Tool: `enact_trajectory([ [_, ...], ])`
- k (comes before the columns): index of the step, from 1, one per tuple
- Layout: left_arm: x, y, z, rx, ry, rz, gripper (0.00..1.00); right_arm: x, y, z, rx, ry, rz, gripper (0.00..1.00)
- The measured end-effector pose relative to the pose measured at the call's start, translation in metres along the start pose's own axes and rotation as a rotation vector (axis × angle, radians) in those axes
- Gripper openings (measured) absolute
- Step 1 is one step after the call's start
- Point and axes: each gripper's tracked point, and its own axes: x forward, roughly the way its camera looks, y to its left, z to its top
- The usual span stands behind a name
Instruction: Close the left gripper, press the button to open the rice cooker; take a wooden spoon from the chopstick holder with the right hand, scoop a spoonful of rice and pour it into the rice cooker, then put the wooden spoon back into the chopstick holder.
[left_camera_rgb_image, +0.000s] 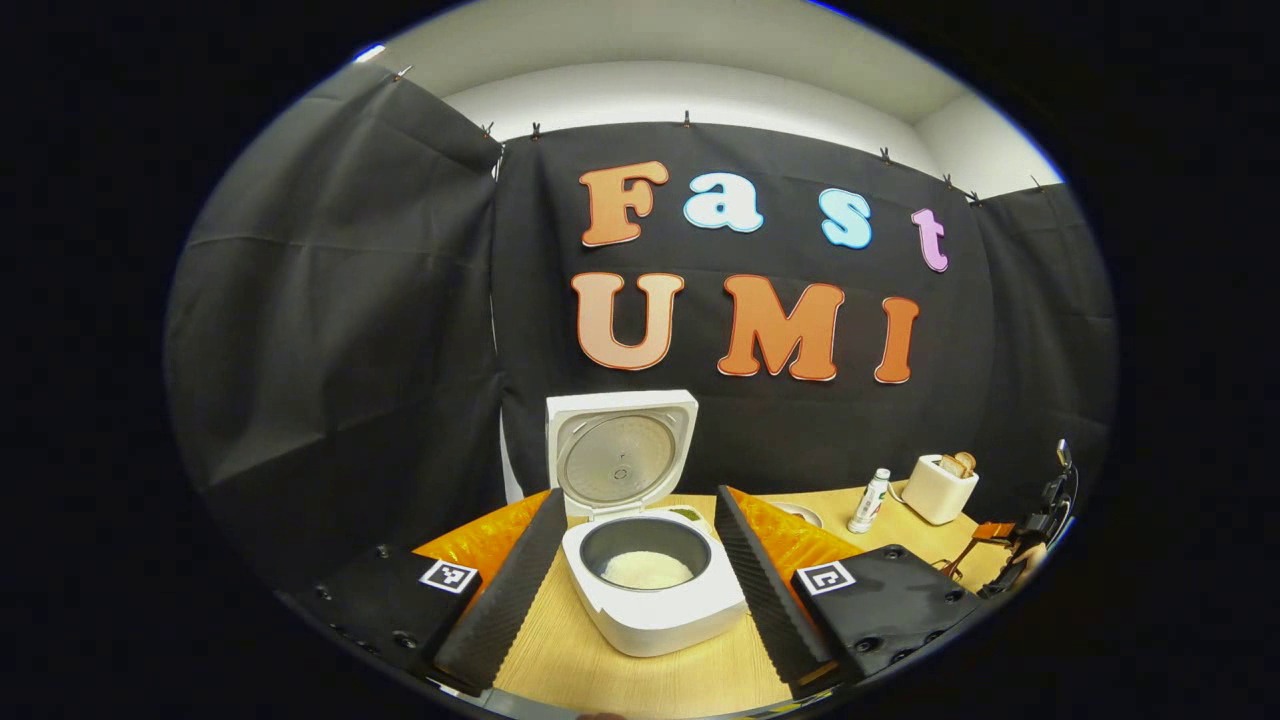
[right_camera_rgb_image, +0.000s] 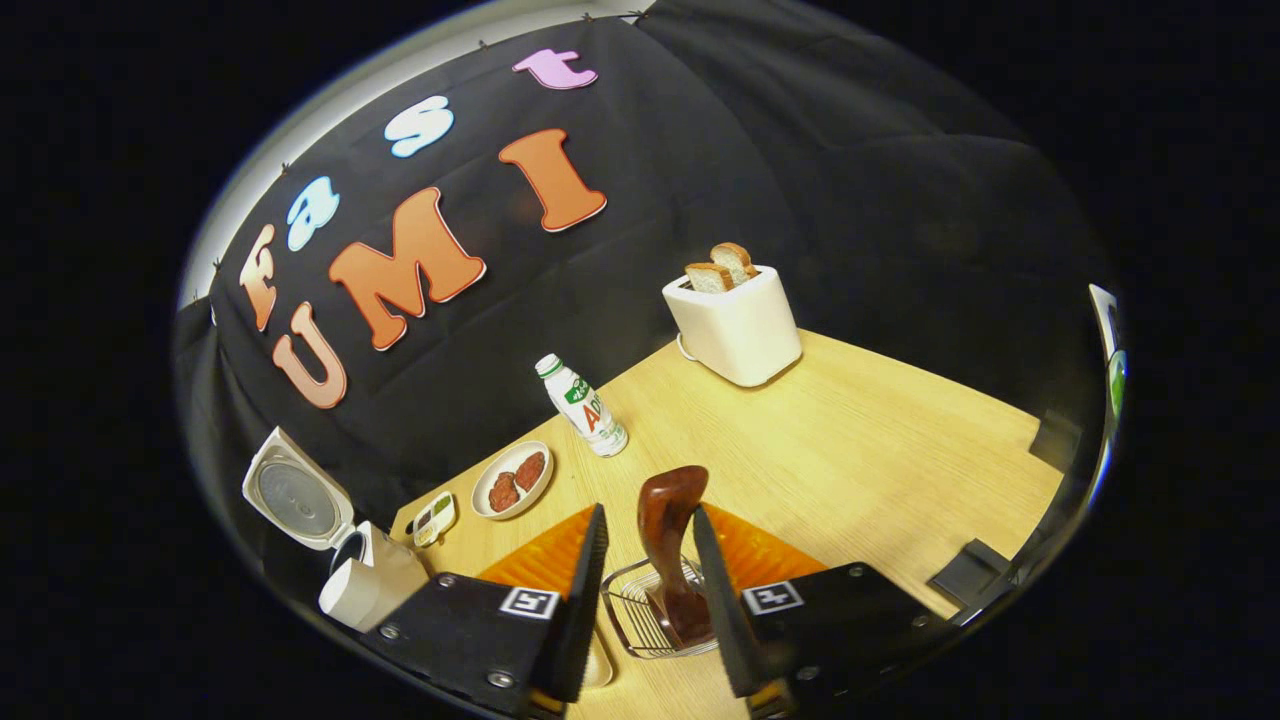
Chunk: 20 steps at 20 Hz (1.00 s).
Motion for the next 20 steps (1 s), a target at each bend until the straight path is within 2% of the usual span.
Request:
enact_trajectory([
  [1,0.000,-0.001,0.000,-0.010,-0.001,-0.003,1.00,-0.001,-0.001,0.001,-0.022,0.001,-0.013,0.62],
  [2,0.001,-0.001,0.000,-0.019,-0.001,-0.006,0.99,-0.003,-0.003,0.003,-0.045,-0.001,-0.031,0.83],
  [4,0.003,-0.002,0.001,-0.034,0.000,-0.010,0.98,-0.009,-0.012,0.011,-0.101,-0.014,-0.085,0.95],
  [7,0.012,-0.005,0.006,-0.050,0.001,-0.009,1.00,-0.023,-0.011,0.030,-0.176,-0.053,-0.127,0.95],
  [12,0.036,-0.014,0.029,-0.067,-0.018,-0.015,1.00,-0.050,0.022,0.060,-0.235,-0.114,-0.073,0.95],
  [17,0.082,-0.018,0.050,-0.078,-0.011,0.012,1.00,-0.062,0.055,0.071,-0.207,-0.148,-0.014,0.95],
  [20,0.113,-0.017,0.072,-0.048,-0.035,0.036,0.99,-0.065,0.071,0.068,-0.203,-0.146,0.018,0.95],
])
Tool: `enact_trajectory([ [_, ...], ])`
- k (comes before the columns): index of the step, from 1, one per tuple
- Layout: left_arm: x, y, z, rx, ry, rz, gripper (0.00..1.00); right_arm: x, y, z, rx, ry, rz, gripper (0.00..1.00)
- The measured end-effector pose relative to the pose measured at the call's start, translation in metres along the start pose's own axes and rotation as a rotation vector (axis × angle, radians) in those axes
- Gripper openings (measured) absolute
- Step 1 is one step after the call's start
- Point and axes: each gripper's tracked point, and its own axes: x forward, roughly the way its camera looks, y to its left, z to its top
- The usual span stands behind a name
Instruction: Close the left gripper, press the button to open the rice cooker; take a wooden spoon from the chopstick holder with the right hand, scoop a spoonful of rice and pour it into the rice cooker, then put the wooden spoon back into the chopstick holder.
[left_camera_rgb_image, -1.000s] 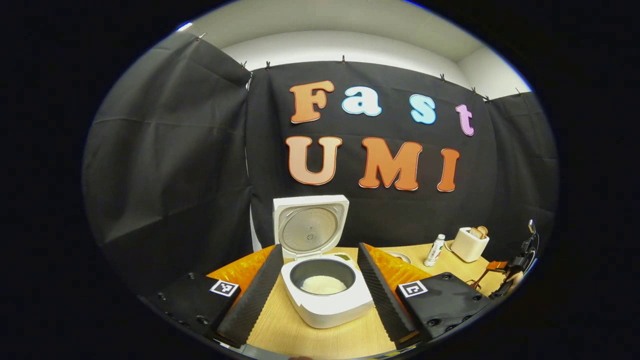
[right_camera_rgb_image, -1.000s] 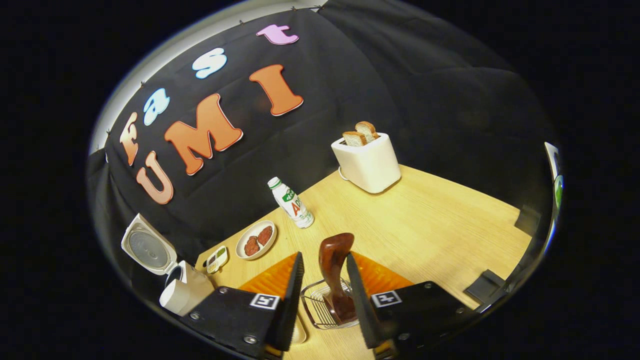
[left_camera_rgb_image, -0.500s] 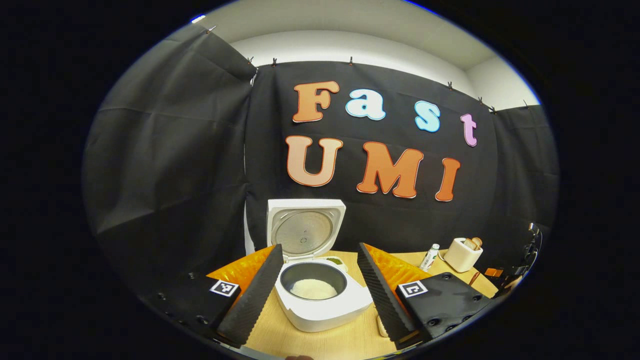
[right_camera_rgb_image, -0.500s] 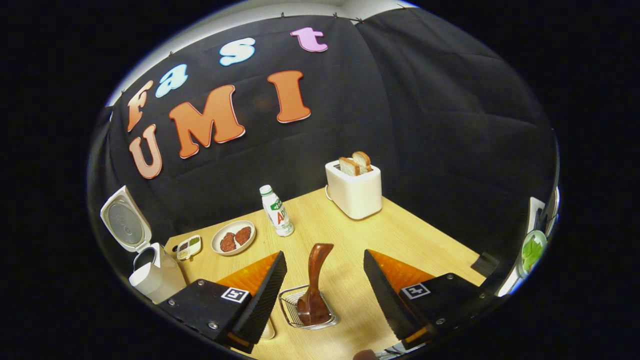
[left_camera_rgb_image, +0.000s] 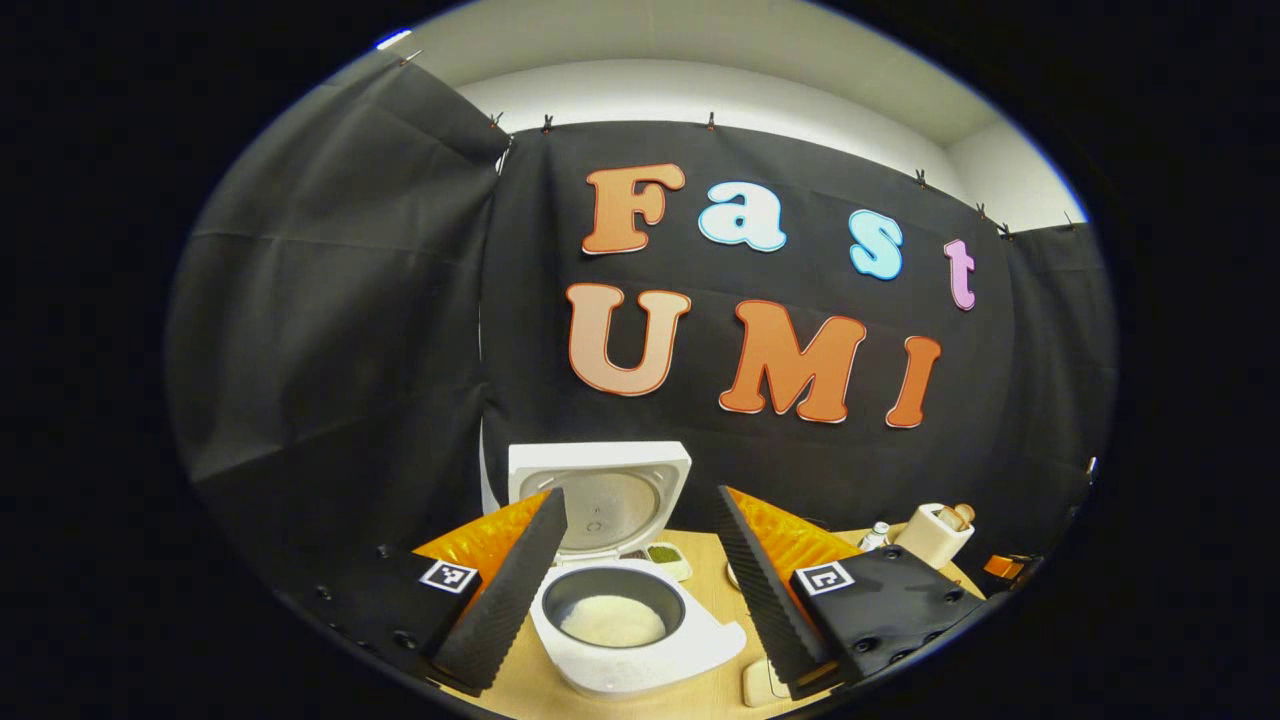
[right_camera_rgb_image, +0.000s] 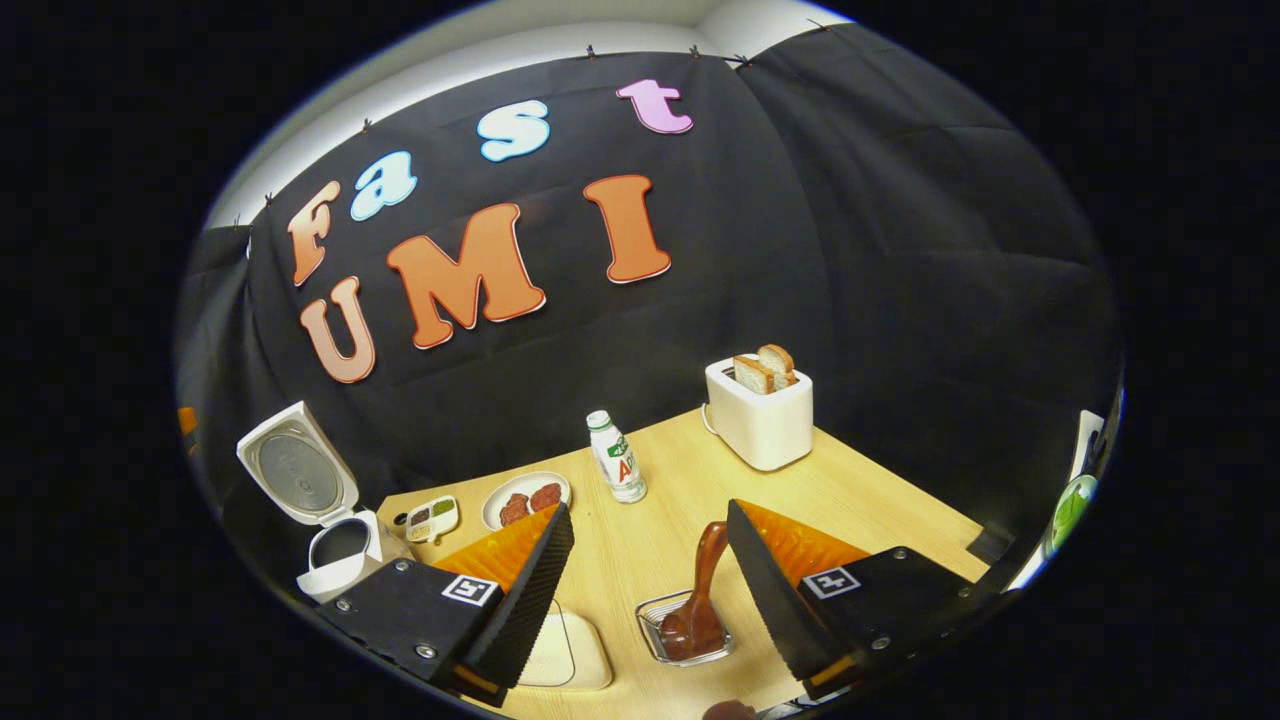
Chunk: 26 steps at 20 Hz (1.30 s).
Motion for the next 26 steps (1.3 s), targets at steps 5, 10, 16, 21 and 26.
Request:
enact_trajectory([
  [5,0.044,-0.010,0.016,-0.032,0.008,-0.014,1.00,-0.002,0.017,0.002,-0.001,-0.008,0.015,0.95],
  [10,0.091,0.000,0.028,0.035,0.030,0.023,1.00,-0.002,0.027,0.023,-0.030,-0.055,0.011,0.95],
  [16,0.150,0.012,0.047,0.050,0.065,0.044,1.00,-0.009,0.036,0.050,-0.166,-0.127,-0.020,0.95],
  [21,0.208,0.022,0.028,0.004,0.180,0.051,1.00,-0.014,0.051,0.051,-0.236,-0.135,0.005,0.95],
  [26,0.254,0.036,-0.013,-0.023,0.340,0.078,1.00,-0.010,0.051,0.048,-0.285,-0.099,0.008,0.95],
])
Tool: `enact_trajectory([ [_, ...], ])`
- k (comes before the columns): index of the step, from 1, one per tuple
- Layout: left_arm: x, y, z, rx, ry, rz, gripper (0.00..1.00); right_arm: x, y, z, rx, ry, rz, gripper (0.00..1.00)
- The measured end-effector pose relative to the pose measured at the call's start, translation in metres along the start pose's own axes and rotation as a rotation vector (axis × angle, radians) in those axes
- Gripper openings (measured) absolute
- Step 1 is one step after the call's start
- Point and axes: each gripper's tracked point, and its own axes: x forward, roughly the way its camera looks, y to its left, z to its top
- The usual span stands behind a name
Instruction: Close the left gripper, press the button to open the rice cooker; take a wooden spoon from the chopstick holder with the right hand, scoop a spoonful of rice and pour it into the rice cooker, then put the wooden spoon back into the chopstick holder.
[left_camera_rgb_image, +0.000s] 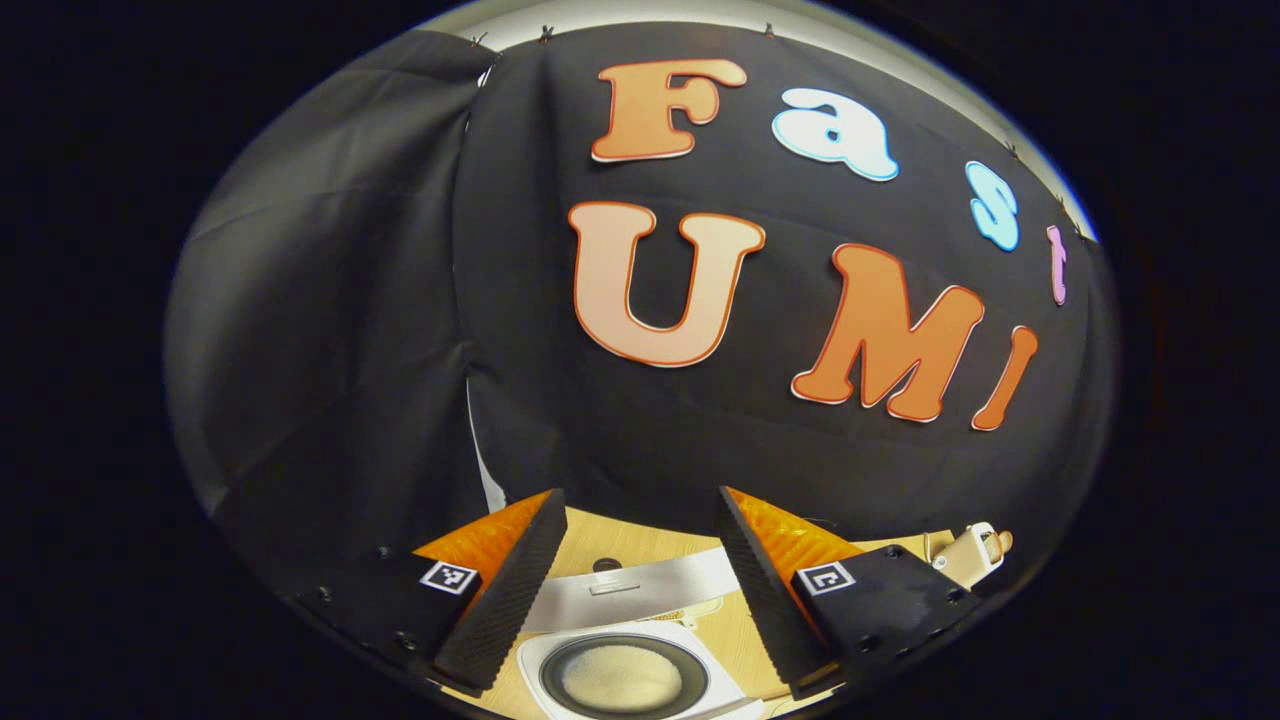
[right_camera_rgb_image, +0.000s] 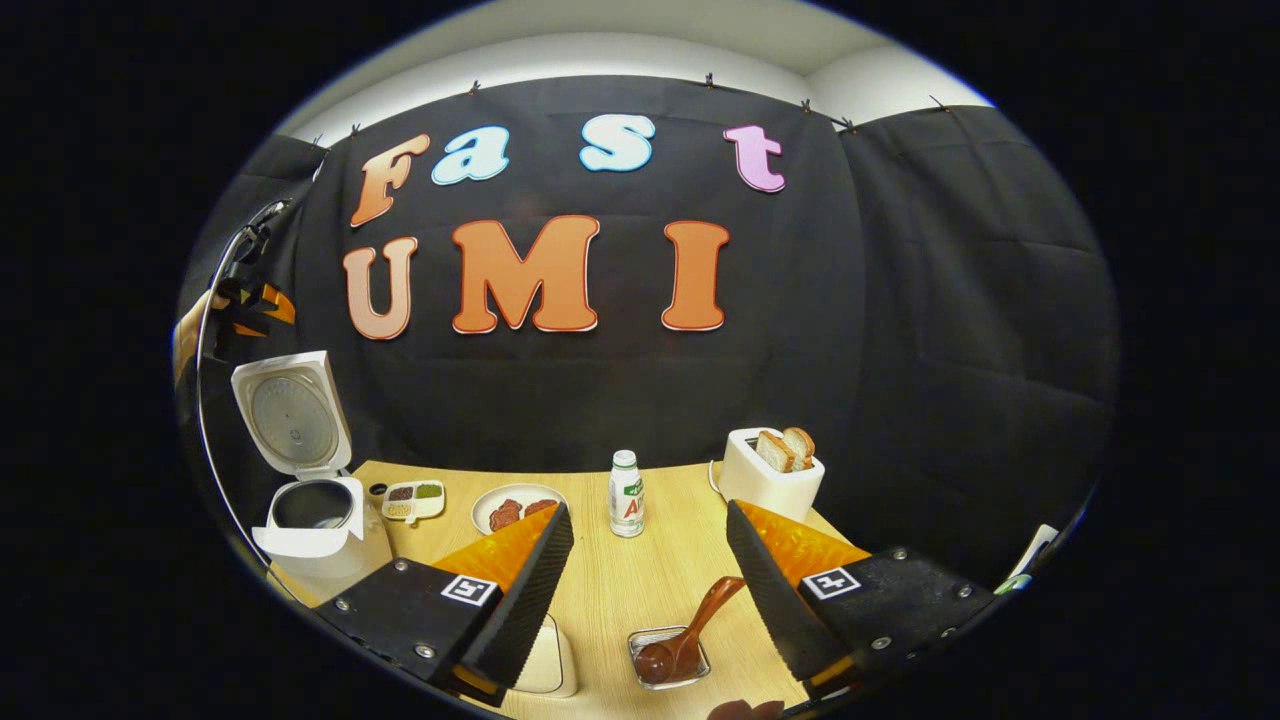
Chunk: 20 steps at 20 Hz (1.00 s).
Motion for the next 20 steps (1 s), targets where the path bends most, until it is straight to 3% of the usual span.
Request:
enact_trajectory([
  [1,0.009,0.005,-0.008,0.021,0.030,0.027,1.00,0.002,0.000,-0.003,0.002,0.007,0.002,0.95],
  [4,0.018,0.000,-0.043,-0.043,0.142,-0.013,1.00,0.001,-0.001,-0.005,0.011,0.014,0.002,0.95],
  [6,0.012,0.009,-0.048,-0.061,0.124,0.010,1.00,0.000,-0.002,-0.006,0.014,0.013,0.007,0.95],
  [14,-0.044,-0.022,-0.110,-0.058,0.178,-0.102,1.00,-0.009,0.007,0.008,0.005,-0.013,0.049,0.95],
  [20,-0.077,-0.043,-0.214,0.012,0.288,-0.128,1.00,-0.020,0.024,0.001,0.018,-0.002,0.112,0.95],
])
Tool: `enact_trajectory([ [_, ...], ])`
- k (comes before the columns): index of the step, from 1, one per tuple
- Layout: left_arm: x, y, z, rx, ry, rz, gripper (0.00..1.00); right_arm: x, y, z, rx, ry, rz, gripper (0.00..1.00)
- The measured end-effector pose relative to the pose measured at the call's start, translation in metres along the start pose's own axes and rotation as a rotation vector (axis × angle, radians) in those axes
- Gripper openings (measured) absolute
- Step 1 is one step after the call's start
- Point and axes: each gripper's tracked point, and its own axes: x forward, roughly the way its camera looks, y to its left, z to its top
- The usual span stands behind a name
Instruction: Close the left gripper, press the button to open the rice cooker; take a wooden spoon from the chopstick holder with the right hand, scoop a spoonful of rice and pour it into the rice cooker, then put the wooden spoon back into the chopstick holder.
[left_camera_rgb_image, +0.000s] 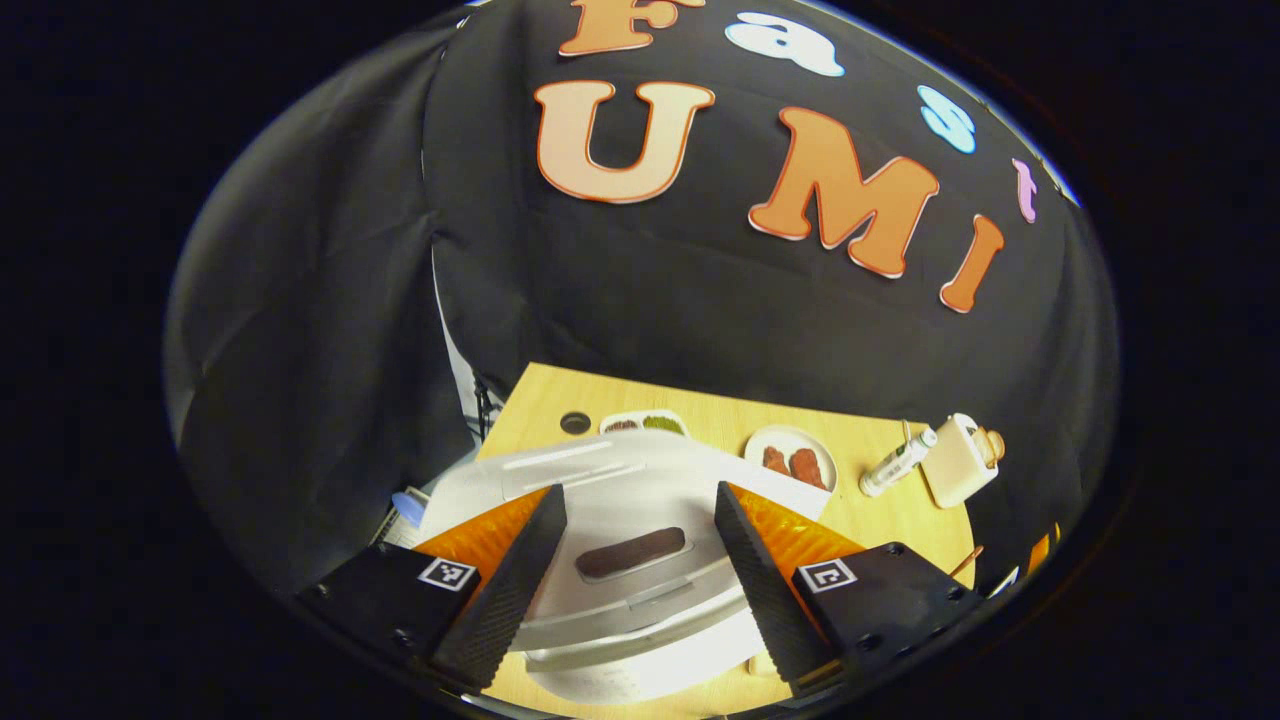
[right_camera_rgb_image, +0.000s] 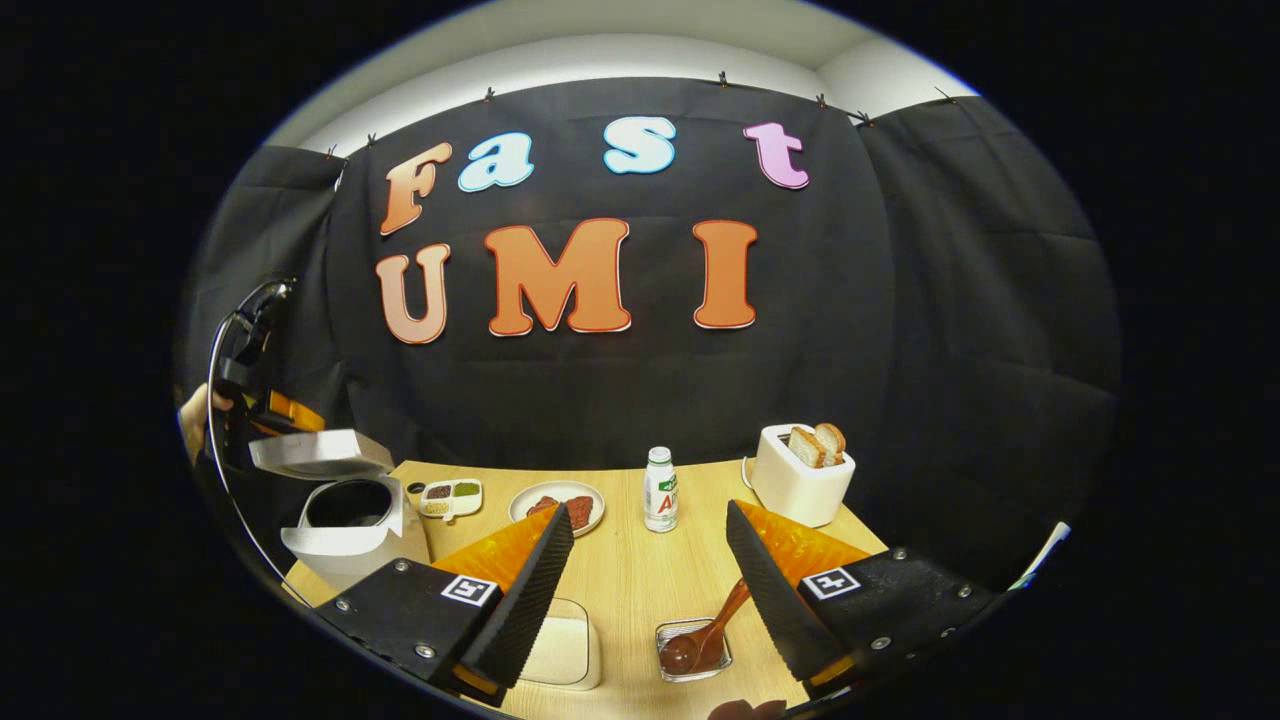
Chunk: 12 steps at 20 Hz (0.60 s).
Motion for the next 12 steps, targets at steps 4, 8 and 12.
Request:
enact_trajectory([
  [4,0.008,0.003,-0.046,0.022,0.005,0.029,1.00,-0.009,0.006,-0.008,-0.020,0.010,0.017,0.95],
  [8,0.014,0.006,-0.066,0.067,-0.016,0.061,0.99,-0.014,0.005,-0.018,0.005,0.032,0.012,0.95],
  [12,0.024,0.008,-0.089,0.056,0.008,0.059,0.99,-0.020,0.001,-0.027,0.023,0.047,0.001,0.95],
])
